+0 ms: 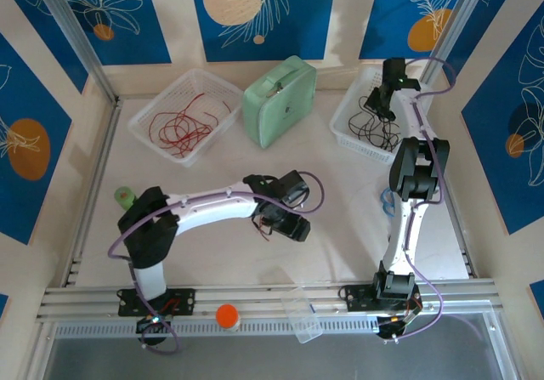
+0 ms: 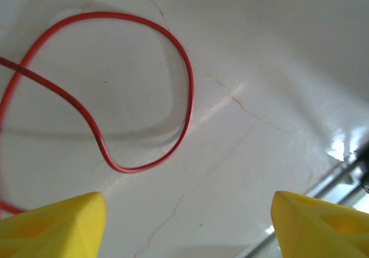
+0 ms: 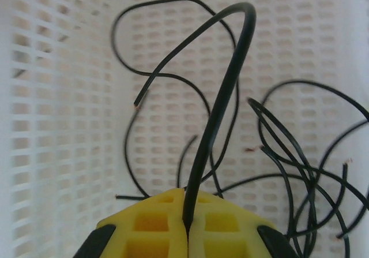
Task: Untangle the cables
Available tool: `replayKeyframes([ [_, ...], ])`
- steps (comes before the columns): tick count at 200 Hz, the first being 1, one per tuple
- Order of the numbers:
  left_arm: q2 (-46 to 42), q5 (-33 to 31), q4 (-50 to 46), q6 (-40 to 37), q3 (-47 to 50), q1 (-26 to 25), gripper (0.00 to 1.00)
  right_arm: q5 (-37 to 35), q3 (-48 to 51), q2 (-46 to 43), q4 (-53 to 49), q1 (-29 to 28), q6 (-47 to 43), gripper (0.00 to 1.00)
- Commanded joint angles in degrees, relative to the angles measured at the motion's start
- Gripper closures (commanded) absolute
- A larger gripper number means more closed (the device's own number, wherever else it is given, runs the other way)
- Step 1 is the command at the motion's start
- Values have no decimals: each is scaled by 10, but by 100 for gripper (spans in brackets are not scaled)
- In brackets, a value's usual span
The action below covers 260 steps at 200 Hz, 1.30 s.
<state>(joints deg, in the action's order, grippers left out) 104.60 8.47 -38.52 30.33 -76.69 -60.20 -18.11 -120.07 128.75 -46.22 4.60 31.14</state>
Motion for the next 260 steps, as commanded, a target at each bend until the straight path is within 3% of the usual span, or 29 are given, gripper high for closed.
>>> replayKeyframes([
  [1,34,-17,-9,10,-24,-5,29,-6,-8,16,-30,4,55,77],
  [22,52,-25,-14,10,-37,-6,33,10,-16,21,-42,8,53,49],
  [34,59,-30,-17,10,-42,-7,35,13,-8,7,-38,8,48,39],
  [98,74,-74,-22,12,-42,-10,53,19,131,-161,22,-3,24,21],
  [133,79,-111,-17,11,-43,-10,66,31,269,-303,67,-16,13,1],
  [177,65,-146,13,5,-26,-10,100,37,439,-518,99,-55,-12,1],
  [218,-5,-195,5,-12,-26,-6,100,38,549,-689,66,-108,-20,1],
  [260,-75,-239,-104,-59,-135,14,100,84,635,-810,22,-160,31,0],
])
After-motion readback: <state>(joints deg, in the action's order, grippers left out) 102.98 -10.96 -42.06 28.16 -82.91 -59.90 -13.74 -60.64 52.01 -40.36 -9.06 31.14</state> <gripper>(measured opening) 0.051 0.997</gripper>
